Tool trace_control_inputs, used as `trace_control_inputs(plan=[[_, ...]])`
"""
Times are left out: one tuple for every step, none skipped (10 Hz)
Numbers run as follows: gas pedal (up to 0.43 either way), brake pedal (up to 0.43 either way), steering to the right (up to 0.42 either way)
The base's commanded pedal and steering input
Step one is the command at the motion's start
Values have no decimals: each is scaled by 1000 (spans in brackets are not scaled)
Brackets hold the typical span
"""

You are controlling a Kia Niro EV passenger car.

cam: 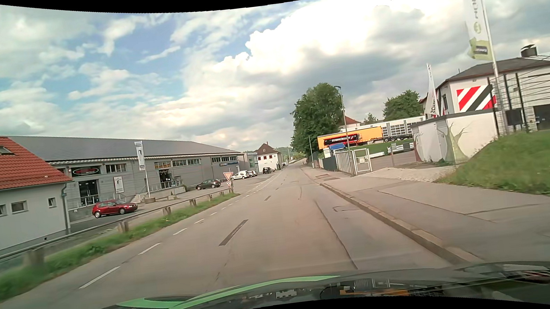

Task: Follow the waypoints while adhering to traffic rules and regulations

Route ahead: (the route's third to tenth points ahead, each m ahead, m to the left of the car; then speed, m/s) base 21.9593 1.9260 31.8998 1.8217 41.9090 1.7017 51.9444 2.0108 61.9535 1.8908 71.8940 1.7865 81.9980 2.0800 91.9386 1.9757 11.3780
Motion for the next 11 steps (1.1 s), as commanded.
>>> trace_control_inputs(plan=[[157,0,-3],[157,0,-2],[157,0,-2],[157,0,-2],[150,0,-2],[138,0,-2],[138,0,-2],[130,0,-2],[118,0,-1],[118,0,0],[118,0,1]])
